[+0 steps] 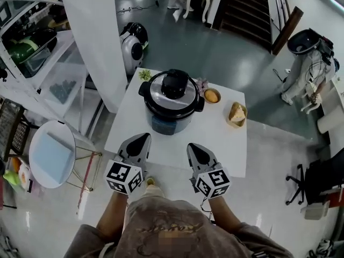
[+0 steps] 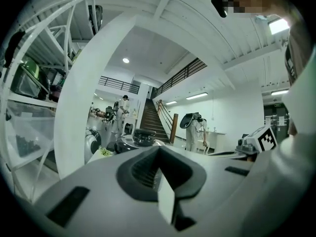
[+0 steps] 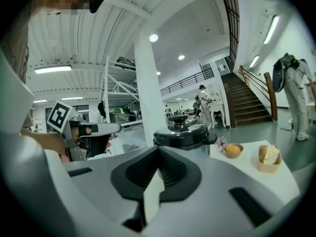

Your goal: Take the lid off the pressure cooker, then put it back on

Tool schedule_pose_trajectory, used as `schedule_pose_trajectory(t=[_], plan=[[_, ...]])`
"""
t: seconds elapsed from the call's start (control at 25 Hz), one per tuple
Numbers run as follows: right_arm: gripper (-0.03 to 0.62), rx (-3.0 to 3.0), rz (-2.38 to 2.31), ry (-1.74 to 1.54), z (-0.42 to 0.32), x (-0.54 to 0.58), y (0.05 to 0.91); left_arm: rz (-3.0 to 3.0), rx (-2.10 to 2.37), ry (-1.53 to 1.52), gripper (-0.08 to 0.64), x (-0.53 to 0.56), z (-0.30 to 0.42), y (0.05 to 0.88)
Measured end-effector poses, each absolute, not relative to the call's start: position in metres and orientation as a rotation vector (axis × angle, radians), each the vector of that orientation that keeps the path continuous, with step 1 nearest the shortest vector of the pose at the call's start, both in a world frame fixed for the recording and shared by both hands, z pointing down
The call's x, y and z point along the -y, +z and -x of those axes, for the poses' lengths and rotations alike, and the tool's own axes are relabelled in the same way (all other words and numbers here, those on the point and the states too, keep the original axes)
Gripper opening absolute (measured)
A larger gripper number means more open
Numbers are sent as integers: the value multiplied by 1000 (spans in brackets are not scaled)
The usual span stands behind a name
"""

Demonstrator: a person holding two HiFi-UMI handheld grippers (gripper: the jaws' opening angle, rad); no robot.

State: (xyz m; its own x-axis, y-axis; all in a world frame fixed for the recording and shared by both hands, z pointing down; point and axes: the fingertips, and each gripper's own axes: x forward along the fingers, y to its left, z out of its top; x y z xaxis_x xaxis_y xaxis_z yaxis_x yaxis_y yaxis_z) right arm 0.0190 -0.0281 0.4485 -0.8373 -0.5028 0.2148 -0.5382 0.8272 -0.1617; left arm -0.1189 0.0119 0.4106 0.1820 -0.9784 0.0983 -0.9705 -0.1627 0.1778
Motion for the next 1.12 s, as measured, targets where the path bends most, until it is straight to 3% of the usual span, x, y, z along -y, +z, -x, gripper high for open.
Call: schedule_pose_trajectory(t=[0.52,1.12], plan=[[-3,2836,-989,337,31,94,432,-2405,1708,-68,2,74,166,400],[-3,2821,-1057,337,40,140,419,-2458,1601,-90,2,125,172,396]])
